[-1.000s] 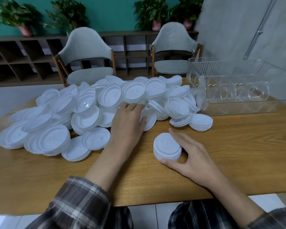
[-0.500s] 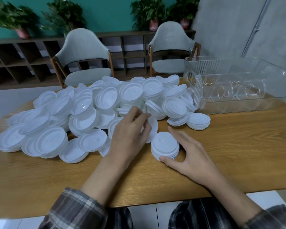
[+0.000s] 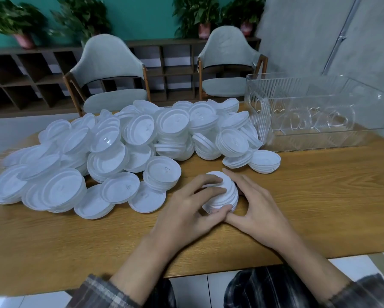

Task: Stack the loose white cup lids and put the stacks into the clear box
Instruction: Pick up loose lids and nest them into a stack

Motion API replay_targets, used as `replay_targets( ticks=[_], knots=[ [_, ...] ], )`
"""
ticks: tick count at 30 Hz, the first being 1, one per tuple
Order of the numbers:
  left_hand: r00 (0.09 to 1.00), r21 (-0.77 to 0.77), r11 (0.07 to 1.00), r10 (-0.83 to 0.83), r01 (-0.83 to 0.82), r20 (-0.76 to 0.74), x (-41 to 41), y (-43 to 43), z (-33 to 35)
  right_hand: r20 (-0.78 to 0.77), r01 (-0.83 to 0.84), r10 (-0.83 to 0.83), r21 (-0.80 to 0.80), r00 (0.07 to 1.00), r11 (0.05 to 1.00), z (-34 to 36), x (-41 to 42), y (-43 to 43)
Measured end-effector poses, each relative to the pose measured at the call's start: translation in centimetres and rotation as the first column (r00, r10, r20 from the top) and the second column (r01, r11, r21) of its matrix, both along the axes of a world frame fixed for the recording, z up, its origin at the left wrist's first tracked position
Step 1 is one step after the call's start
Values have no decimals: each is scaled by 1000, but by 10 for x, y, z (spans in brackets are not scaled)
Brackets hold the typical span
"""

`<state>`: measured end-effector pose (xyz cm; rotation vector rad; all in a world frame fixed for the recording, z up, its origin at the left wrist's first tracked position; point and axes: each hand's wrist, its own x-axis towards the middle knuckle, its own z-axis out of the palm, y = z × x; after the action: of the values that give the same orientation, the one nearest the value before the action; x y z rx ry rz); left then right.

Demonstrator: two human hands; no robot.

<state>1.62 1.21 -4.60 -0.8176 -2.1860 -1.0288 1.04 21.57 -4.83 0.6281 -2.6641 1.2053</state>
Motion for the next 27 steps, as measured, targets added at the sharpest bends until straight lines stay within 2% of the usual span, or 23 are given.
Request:
replay_targets(
  ticks=[3,8,13,16,27],
  knots=[
    [998,69,997,29,-33,53,0,-2,1,-12,2,-2,-12,1000,1000,1,1,0],
    [955,99,987,92,-124,283,0,-5,5,-18,10,-11,-9,1000,1000,2,2,-1],
    [915,174,974,63,-143,399,2,-3,8,2,-6,6,-21,1000,1000,3,0,-1],
    [905,191,968,67,-160,421,2,-2,10,20,-4,5,-28,1000,1000,2,-1,-1],
    [905,69,986,108,-149,412,-1,0,8,12,-43,43,5,999,999,2,-1,-2]
  ],
)
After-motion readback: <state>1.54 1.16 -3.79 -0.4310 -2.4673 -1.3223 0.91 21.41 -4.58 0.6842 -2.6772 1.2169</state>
